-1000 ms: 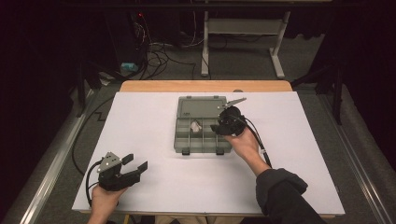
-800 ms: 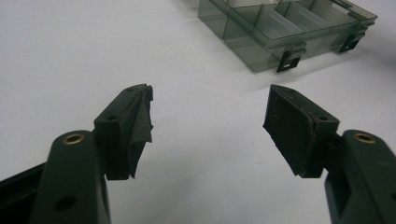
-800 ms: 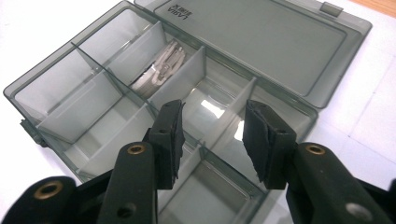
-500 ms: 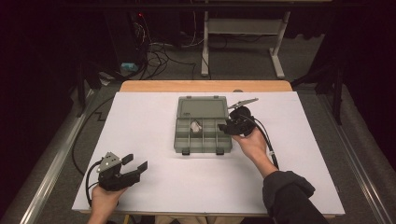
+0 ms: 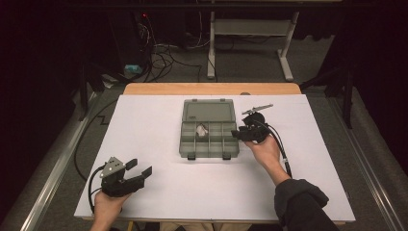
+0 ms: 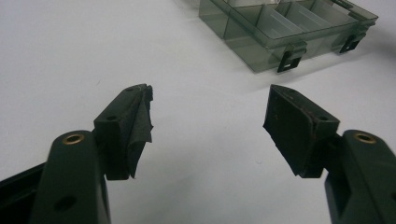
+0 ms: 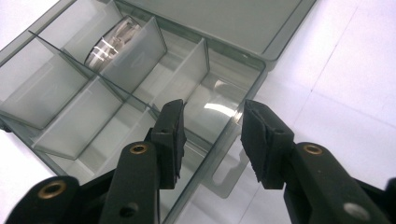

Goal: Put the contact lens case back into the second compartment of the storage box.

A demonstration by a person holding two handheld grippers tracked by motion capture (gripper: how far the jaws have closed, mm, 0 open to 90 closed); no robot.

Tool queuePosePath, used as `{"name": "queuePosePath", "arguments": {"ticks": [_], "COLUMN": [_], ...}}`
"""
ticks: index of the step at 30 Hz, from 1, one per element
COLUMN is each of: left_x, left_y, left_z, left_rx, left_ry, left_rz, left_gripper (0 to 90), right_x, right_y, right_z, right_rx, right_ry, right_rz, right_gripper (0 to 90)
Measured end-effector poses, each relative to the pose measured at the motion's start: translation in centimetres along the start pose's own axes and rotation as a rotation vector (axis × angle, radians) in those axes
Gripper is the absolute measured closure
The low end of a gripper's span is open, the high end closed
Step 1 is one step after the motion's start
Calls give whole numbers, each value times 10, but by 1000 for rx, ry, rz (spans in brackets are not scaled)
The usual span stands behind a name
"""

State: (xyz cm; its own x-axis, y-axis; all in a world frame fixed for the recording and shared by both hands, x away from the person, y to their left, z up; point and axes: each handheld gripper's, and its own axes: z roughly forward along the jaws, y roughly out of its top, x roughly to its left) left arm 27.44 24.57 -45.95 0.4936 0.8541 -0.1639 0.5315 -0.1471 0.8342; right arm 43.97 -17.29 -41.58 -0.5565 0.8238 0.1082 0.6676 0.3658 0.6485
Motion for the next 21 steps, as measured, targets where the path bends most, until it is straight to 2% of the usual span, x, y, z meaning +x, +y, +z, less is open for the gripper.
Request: {"name": "queuePosePath", "arguments": {"ticks": [11, 18, 21], "left_x": [2, 3, 3], "left_y": [0, 0, 0], "left_z": [0, 1, 2], "left_rx": [-8, -13, -10], "left_ry": [-12, -28, -36], "left_rz": [-25, -39, -39], "left_gripper": [320, 319, 319], "right_x": [-2, 1, 1], "right_y": [-3, -3, -4], "right_z": [7, 6, 6], "right_rx": [40, 80, 81], "right_ry": [7, -14, -12], "right_rz": [31, 13, 27], "right_gripper": [682, 722, 726]}}
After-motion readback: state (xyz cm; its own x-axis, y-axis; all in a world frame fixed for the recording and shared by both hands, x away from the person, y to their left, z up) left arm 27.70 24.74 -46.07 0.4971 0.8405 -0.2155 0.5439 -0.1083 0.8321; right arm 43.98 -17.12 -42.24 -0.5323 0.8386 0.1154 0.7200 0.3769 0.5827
